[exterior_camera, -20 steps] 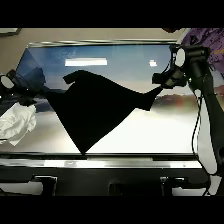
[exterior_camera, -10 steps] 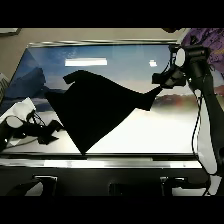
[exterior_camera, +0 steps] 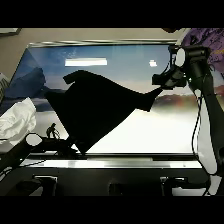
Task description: Fold the clothes and pants, and hang the long-sleeved shirts on hangers.
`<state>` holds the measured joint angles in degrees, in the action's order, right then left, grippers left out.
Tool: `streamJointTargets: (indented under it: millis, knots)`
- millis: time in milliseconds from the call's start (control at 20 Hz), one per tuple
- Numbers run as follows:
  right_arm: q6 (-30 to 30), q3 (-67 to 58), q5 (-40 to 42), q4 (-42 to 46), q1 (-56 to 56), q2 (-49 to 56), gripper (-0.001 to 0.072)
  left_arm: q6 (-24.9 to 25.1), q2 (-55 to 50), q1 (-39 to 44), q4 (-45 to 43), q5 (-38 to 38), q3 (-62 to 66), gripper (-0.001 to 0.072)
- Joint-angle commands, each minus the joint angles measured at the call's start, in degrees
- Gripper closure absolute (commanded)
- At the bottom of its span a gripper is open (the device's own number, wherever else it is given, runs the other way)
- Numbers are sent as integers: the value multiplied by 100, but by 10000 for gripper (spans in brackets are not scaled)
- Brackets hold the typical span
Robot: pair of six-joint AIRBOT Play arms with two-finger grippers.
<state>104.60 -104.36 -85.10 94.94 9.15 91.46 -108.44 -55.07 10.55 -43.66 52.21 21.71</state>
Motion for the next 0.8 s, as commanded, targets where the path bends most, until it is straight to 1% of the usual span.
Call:
streamJointTargets:
  millis: [0, 200, 400, 450, 600, 650, 700, 750]
  knots:
    - [-4, -4, -66, 2, -2, -20, 684, -219, -216, 538, 212, -323, -79, -13]
    - [-4, -4, -48, 4, -2, -85, 684, -221, -321, 573, 210, -389, -79, -13]
    - [0, -4, -52, 4, -2, -107, 684, -264, -323, 573, 208, -697, -79, -13]
    - [0, -4, -46, 2, 0, -125, 684, -264, -348, 573, 210, -802, -79, 4]
    - [0, -4, -52, 2, 0, -175, 684, -258, -610, 575, 212, -883, -76, 403]
    - [2, -4, -55, 0, 0, -192, 684, -258, -693, 573, 214, -892, -76, 615]
    - [2, -4, -52, -4, 0, -208, 684, -238, -719, 573, 214, -944, -74, 690]
    - [0, -4, -50, -4, 0, -243, 684, -205, -708, 555, 210, -1005, -39, 691]
